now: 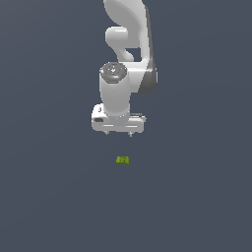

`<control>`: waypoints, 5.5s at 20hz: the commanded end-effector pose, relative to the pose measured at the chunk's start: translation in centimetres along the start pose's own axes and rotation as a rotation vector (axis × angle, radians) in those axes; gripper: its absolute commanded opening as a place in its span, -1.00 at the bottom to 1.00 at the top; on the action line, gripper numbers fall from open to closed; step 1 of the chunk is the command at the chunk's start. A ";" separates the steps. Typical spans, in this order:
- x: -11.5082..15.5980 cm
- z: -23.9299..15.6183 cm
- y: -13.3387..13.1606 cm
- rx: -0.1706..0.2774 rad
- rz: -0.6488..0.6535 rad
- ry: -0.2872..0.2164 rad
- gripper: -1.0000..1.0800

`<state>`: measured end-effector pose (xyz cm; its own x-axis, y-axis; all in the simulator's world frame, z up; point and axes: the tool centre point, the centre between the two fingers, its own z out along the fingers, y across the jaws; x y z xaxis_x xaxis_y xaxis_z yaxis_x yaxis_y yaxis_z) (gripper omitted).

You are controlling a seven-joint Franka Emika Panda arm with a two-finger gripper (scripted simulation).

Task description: Pick up the object and move it to a goal position.

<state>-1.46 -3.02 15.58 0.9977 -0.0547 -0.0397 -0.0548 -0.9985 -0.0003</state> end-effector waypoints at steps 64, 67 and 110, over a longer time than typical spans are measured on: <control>4.7 6.1 -1.7 -0.035 -1.104 0.013 0.92; 5.0 6.7 -1.7 -0.034 -1.187 0.015 0.92; 6.3 14.1 -1.8 -0.031 -1.551 0.031 -1.00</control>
<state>4.33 -1.54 1.23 0.0743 0.9972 -0.0004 0.9972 -0.0743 -0.0012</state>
